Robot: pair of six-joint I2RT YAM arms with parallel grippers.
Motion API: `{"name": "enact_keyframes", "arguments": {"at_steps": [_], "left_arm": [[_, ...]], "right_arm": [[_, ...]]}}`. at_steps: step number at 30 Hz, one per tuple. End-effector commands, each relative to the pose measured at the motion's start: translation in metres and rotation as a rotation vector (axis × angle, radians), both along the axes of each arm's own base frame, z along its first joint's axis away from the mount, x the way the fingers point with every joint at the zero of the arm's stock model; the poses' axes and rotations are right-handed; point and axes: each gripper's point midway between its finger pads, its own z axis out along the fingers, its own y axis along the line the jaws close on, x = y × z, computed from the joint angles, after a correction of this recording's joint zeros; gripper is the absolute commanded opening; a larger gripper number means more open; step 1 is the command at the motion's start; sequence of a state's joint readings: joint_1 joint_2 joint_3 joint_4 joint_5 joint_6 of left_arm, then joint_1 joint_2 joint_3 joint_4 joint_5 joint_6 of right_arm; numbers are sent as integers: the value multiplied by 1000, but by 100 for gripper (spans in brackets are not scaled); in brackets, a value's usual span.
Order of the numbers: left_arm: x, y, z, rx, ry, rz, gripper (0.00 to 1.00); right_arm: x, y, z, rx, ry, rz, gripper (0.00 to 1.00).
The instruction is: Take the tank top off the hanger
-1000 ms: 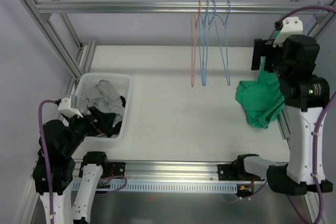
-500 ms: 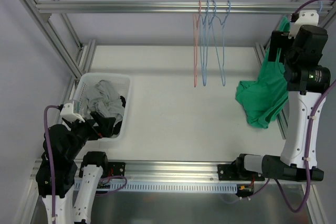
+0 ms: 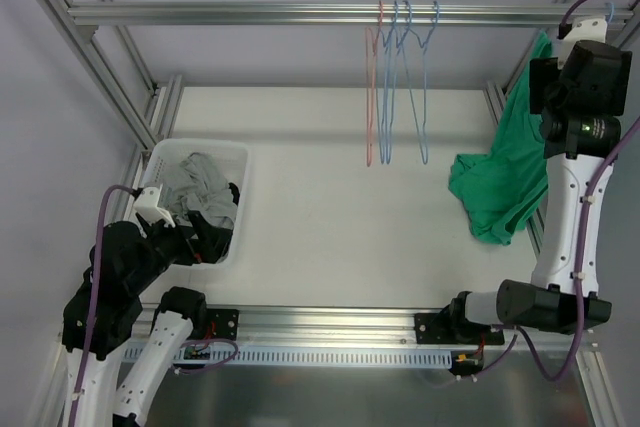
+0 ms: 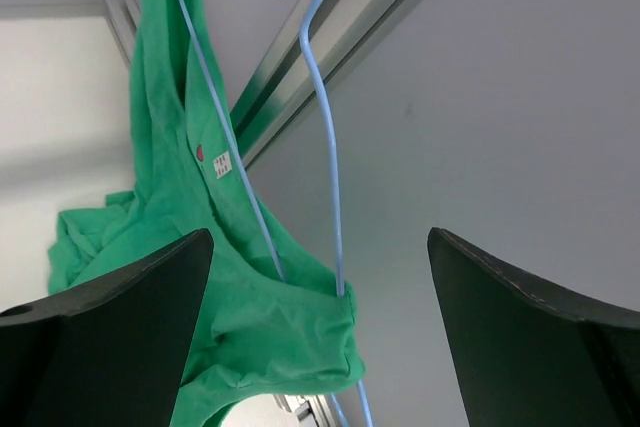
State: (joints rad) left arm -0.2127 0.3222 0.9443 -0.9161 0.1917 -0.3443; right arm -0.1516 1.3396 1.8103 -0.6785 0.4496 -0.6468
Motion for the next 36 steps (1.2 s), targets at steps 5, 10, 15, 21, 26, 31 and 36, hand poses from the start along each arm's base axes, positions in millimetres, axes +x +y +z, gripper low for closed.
{"name": "enact_keyframes", "arguments": {"at_steps": [5, 10, 15, 21, 26, 31, 36], "left_arm": [[-1, 3, 5, 36, -24, -7, 99], [-4, 3, 5, 34, -30, -13, 99], [-5, 4, 6, 35, -32, -10, 99], [-3, 4, 6, 35, -27, -5, 99], [-3, 5, 6, 36, -30, -1, 99], [-3, 5, 6, 38, -28, -3, 99], [-3, 4, 5, 38, -22, -9, 99]], "right_arm": [[26, -20, -20, 49, -35, -3, 78], [56, 25, -48, 236, -12, 276, 59], [58, 67, -34, 310, -52, 495, 56], [53, 64, -20, 312, -92, 463, 48], [62, 49, -30, 314, -74, 377, 26], [60, 31, -38, 288, -65, 282, 45], [69, 33, -25, 291, -99, 307, 44]]}}
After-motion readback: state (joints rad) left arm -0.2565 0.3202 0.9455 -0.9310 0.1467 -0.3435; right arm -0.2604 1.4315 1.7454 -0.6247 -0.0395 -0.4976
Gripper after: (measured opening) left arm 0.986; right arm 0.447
